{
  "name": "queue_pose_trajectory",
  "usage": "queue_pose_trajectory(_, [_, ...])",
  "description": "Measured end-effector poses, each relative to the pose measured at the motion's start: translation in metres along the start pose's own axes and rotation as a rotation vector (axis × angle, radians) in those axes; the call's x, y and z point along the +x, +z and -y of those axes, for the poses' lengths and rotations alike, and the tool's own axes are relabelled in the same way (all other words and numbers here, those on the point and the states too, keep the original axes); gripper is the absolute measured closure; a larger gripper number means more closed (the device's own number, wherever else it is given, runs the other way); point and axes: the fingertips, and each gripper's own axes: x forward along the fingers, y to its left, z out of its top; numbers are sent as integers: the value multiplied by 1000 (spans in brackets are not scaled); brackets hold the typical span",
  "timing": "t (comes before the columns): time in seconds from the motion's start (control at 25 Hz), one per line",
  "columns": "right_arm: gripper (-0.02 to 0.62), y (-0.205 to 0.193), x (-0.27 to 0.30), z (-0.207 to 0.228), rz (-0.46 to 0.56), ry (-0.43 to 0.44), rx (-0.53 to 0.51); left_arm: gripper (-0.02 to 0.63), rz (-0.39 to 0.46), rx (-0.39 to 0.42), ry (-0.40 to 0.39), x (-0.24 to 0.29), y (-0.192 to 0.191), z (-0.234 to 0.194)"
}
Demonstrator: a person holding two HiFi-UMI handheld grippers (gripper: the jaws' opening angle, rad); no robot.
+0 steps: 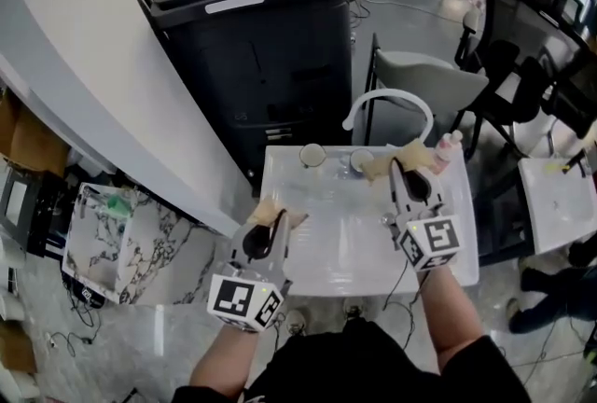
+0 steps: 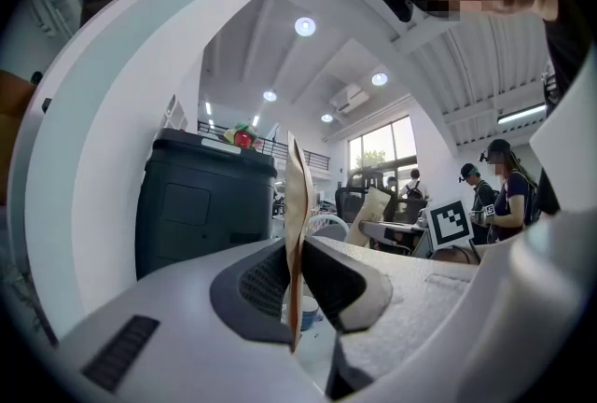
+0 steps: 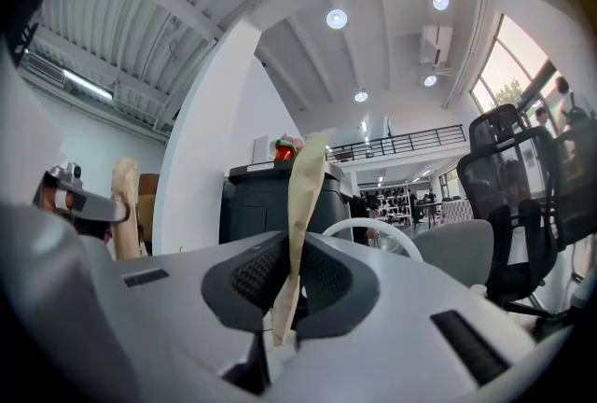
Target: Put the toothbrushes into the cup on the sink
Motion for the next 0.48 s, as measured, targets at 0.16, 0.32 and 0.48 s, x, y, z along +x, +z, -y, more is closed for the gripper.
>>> queue_pose_trajectory(0.16, [572, -19, 18, 16, -10, -6, -16, 568, -1, 0, 27, 4, -2, 3])
queue_pose_trajectory(0.32, [572, -49, 35, 30, -47, -17, -15, 568, -3, -9, 55, 6, -7, 4])
queue_pose_trajectory(0.48, [572, -73, 52, 39, -81, -24, -17, 568, -12, -18, 81, 9, -15, 5])
